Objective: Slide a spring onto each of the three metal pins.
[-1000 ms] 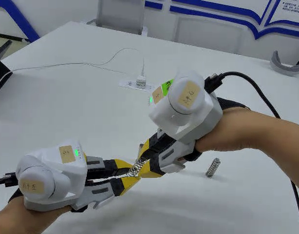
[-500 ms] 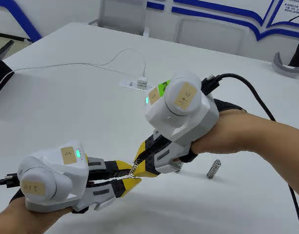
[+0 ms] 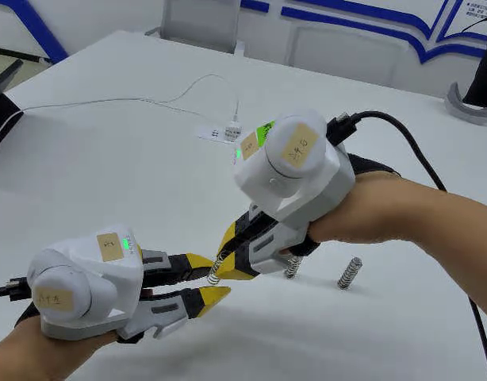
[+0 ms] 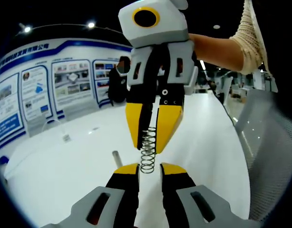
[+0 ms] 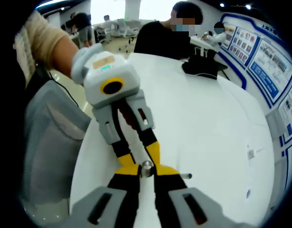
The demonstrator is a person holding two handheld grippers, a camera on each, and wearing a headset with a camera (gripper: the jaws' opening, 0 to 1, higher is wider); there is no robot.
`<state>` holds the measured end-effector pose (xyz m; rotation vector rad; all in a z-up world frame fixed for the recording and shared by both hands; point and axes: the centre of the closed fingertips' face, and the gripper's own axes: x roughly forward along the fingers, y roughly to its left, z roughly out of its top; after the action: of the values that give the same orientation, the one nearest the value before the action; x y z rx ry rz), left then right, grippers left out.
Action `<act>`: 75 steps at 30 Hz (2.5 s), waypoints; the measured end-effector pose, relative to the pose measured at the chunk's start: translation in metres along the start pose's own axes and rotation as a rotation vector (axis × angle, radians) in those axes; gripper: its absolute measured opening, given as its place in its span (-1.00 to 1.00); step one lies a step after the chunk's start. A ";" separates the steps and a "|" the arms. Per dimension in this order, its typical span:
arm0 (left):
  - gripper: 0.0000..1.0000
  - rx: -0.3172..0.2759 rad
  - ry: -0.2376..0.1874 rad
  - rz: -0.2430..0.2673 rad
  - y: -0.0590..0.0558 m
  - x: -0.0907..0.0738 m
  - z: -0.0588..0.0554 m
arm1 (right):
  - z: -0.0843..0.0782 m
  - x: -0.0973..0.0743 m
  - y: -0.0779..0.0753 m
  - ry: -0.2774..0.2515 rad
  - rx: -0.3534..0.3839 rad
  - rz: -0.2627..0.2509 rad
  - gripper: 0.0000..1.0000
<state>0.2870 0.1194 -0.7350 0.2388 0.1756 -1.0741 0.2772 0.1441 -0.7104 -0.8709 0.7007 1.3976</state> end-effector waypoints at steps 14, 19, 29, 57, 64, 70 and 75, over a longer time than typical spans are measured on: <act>-0.30 -0.042 0.003 0.072 0.019 -0.011 -0.002 | -0.008 -0.021 -0.027 0.002 0.039 -0.069 -0.76; -0.17 -0.053 0.009 0.081 0.020 -0.011 -0.005 | -0.014 -0.024 -0.040 0.023 0.054 -0.095 -0.76; -0.02 -0.075 0.019 0.082 0.019 -0.011 -0.008 | -0.024 -0.018 -0.065 0.077 0.088 -0.118 -0.76; 0.09 -0.093 0.028 0.079 0.021 -0.009 -0.014 | -0.033 0.009 -0.070 0.150 0.117 -0.062 -0.76; 0.09 -0.095 0.031 0.079 0.020 -0.010 -0.015 | -0.039 0.017 -0.069 0.182 0.114 -0.052 -0.76; 0.09 -0.098 0.034 0.081 0.020 -0.010 -0.017 | -0.042 0.026 -0.067 0.198 0.121 -0.039 -0.76; 0.09 -0.104 0.035 0.084 0.020 -0.011 -0.018 | -0.047 0.032 -0.067 0.204 0.131 -0.037 -0.76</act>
<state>0.2990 0.1432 -0.7469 0.1701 0.2502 -0.9744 0.3496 0.1237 -0.7550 -0.9258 0.9164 1.2260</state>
